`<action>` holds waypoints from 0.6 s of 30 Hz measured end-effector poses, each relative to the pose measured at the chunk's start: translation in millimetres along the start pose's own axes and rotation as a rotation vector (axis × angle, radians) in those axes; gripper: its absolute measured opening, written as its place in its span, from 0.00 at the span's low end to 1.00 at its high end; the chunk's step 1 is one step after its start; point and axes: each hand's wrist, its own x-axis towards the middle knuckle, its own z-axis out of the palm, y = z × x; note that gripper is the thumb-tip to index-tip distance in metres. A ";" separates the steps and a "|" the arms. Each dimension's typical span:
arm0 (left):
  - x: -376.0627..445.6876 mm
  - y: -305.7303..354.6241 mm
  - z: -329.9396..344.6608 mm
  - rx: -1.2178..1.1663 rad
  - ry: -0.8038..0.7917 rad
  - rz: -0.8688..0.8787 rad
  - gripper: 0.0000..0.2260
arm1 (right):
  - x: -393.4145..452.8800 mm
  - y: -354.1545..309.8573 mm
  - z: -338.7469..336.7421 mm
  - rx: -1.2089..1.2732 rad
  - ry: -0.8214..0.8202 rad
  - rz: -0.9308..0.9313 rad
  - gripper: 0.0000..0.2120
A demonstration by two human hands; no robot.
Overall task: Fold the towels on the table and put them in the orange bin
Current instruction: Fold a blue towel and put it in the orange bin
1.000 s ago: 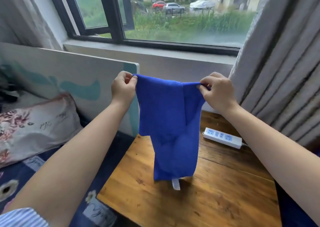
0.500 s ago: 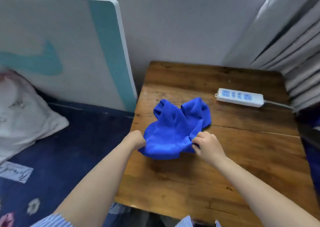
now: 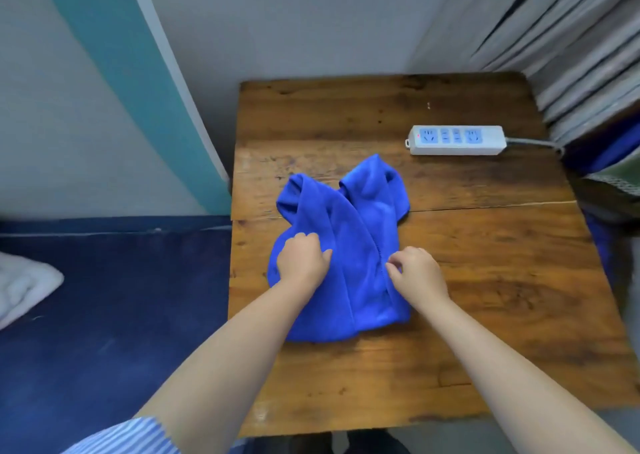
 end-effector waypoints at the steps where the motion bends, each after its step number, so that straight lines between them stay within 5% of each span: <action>1: 7.7 6.7 4.0 -0.029 0.018 -0.009 0.16 | 9.5 -2.5 2.4 0.008 0.021 0.012 0.11; 9: 29.7 13.6 22.5 -0.062 -0.006 -0.122 0.10 | 31.6 -7.7 30.2 -0.139 -0.035 0.079 0.13; 14: 20.7 -20.9 10.1 -0.334 0.073 -0.172 0.10 | 22.2 7.2 27.1 -0.211 -0.041 0.041 0.10; 18: 6.8 -58.8 0.3 -0.622 0.212 -0.367 0.17 | 20.8 28.5 7.0 0.183 0.081 0.258 0.11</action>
